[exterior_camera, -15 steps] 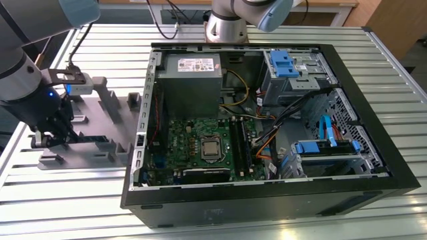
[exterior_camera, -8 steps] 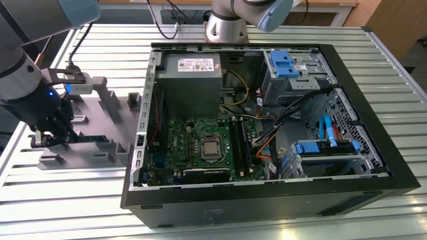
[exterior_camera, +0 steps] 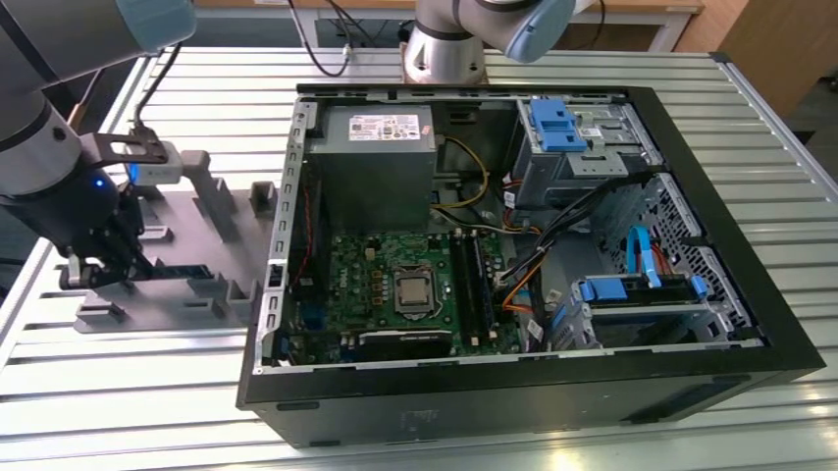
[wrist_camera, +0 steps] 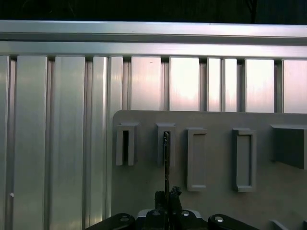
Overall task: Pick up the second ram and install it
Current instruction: 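Pick up the second ram and move it above second insertion slot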
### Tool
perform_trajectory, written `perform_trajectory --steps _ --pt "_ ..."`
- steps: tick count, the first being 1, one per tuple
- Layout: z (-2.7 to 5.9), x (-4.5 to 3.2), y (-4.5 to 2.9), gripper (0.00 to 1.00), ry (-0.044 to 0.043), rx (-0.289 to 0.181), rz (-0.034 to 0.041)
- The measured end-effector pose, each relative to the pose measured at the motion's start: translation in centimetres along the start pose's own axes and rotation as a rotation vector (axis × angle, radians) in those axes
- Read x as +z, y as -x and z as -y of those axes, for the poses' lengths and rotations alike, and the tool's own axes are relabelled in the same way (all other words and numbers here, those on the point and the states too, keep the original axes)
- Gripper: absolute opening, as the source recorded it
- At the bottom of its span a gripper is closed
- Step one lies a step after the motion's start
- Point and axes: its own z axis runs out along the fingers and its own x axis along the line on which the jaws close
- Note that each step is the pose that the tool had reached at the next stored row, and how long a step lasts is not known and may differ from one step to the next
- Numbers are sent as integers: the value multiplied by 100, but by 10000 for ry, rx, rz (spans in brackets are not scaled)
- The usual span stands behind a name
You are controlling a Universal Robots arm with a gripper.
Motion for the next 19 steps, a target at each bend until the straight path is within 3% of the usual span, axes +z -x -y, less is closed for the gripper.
perform_trajectory --steps 19 --pt "0 -68 2 14 -3 0 2"
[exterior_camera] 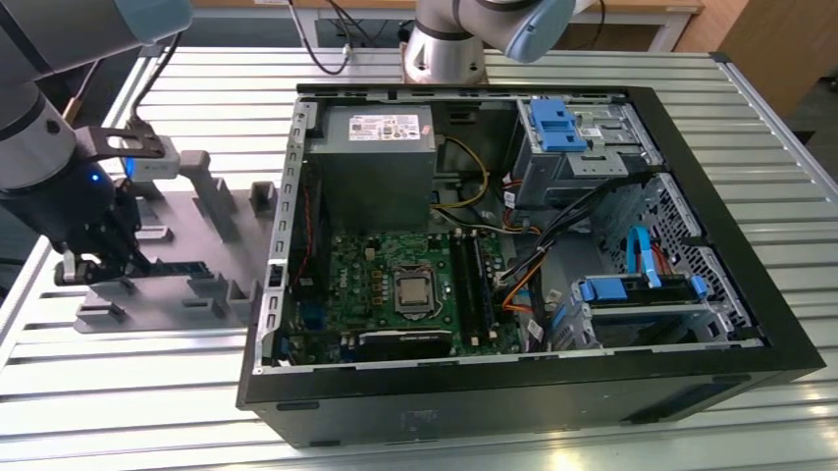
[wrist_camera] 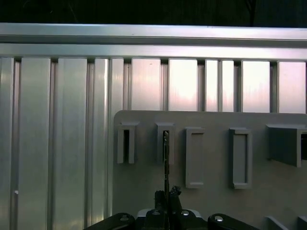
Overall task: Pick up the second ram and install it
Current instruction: 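Pick up the second ram and move it above second insertion slot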
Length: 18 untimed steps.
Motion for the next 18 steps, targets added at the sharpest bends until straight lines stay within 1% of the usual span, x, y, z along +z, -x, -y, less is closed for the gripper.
perform_trajectory --steps 18 --pt "0 -40 1 14 0 0 0"
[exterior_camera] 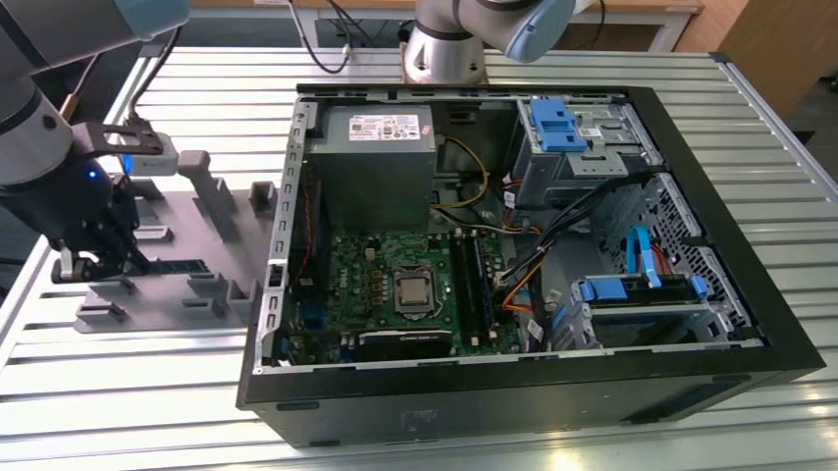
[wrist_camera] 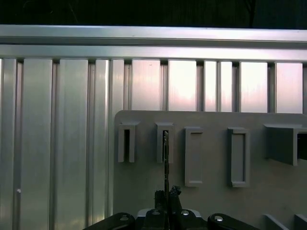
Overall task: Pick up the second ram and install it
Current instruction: 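Pick up the second ram and move it above second insertion slot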
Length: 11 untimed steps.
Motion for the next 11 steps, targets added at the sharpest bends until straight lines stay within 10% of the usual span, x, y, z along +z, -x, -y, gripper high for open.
perform_trajectory --steps 11 --pt "0 -23 0 14 1 0 0"
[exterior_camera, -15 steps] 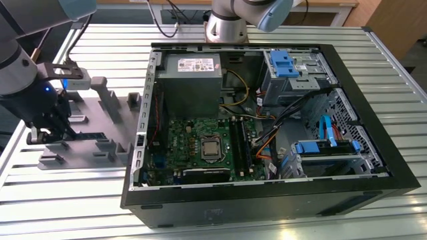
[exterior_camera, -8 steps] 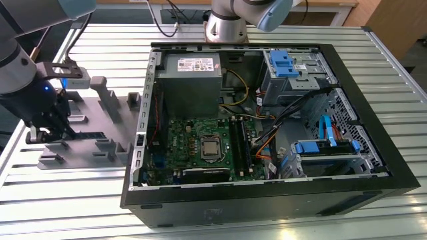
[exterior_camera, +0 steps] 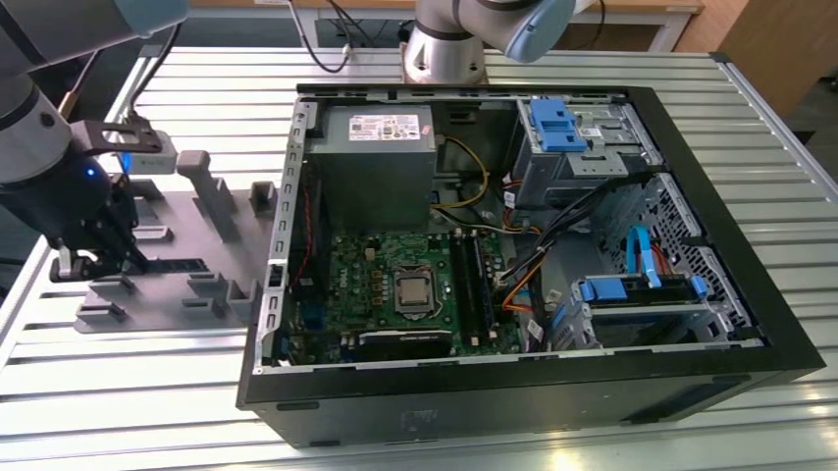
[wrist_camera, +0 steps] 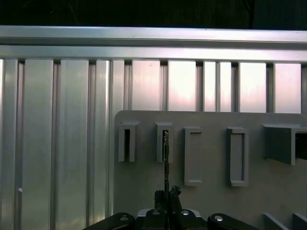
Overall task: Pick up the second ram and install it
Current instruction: 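Pick up the second ram and move it above second insertion slot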
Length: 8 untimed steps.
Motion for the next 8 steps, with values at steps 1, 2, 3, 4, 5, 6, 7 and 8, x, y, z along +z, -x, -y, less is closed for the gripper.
perform_trajectory --steps 1,2,3,4,5,6,7,8 --pt "0 -1 0 14 0 0 0" --pt "0 -3 0 14 0 0 1" --pt "0 -5 0 14 0 0 0" --pt "0 -7 0 14 0 0 0" --pt "0 -9 0 14 0 0 0" --pt "0 -11 0 14 0 0 0" --pt "0 -13 0 14 0 0 0" --pt "0 -15 0 14 0 0 0"
